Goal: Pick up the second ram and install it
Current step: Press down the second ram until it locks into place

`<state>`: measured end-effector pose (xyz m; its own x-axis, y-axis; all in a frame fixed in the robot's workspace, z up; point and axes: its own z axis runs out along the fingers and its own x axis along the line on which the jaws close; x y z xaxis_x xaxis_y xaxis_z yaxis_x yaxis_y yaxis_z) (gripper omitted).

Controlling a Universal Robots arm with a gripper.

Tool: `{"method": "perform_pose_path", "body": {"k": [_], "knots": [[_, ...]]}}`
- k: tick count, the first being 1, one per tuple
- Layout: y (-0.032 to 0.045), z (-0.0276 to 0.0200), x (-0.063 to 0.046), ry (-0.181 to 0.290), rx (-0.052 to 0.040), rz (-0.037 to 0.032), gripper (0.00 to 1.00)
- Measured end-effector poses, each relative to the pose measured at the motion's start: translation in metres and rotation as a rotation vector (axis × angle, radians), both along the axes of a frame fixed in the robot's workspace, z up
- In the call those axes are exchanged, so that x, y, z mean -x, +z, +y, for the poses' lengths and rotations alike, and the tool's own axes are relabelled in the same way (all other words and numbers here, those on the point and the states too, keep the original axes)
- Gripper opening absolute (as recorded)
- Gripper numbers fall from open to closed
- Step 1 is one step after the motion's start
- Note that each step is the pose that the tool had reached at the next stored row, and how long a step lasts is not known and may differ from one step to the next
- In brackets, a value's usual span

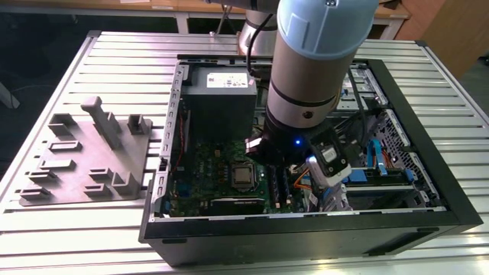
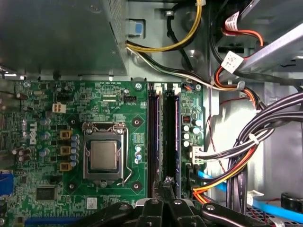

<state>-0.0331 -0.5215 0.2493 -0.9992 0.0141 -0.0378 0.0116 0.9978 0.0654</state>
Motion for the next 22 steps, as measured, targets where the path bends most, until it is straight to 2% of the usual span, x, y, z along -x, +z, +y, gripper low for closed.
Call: {"method": "perform_pose_path", "body": {"k": [5, 8, 18, 22], "knots": [[0.0000, -0.0040, 0.000, 0.000, 0.0000, 0.0000, 0.10], [-0.0015, -0.0045, 0.000, 0.000, -0.0002, 0.0000, 0.10], [-0.0183, -0.0045, 0.000, 0.000, 0.0056, 0.0037, 0.10], [-0.0202, -0.0045, 0.000, 0.000, 0.0060, 0.0038, 0.10]]}}
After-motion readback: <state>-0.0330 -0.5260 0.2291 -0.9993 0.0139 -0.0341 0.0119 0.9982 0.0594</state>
